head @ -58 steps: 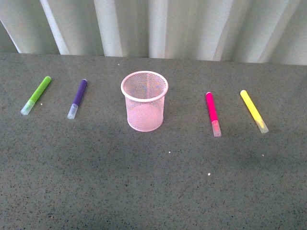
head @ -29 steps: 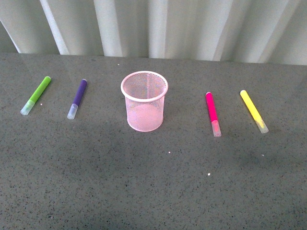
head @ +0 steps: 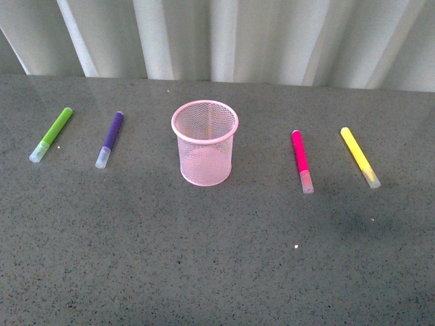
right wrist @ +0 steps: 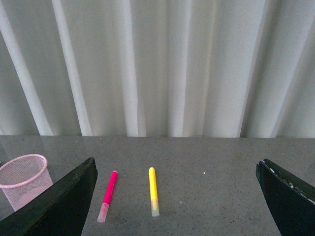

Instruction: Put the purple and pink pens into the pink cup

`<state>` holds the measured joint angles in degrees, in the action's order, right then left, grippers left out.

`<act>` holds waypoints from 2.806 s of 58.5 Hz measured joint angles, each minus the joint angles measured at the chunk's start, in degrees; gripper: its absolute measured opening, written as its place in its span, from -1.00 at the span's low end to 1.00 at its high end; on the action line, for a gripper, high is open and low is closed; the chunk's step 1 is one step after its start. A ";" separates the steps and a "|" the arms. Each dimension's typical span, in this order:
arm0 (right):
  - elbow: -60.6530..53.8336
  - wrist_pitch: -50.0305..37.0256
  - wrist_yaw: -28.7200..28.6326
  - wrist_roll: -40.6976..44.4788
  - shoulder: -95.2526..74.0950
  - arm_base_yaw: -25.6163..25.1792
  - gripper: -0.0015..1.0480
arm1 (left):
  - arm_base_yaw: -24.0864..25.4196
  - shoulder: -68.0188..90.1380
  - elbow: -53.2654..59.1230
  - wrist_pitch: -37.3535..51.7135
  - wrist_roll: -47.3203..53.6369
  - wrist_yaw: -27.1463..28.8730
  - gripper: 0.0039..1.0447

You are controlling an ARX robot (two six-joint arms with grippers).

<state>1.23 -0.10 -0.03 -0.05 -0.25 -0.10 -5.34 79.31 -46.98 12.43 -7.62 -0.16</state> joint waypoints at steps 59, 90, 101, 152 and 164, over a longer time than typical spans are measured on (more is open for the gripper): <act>0.00 0.00 -0.02 0.00 0.00 0.00 0.87 | 1.95 54.31 -45.11 -30.14 4.26 0.42 0.88; 0.00 0.00 -0.02 0.00 0.00 0.00 0.87 | 1.09 62.69 -52.76 -31.23 3.39 2.10 0.88; 0.00 0.00 -0.02 0.00 0.00 0.00 0.87 | 0.13 64.13 -54.31 -31.30 3.65 3.10 0.63; 0.00 0.00 0.00 0.00 0.00 0.00 0.87 | 2.45 60.59 -48.02 -21.20 0.57 4.00 -0.76; 0.00 0.00 -0.02 0.00 0.00 0.00 0.87 | 5.18 51.47 -40.39 -9.38 -0.52 2.27 -0.76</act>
<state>1.23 -0.10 -0.05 -0.05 -0.25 -0.10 -0.16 130.78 -87.37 3.05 -8.14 2.11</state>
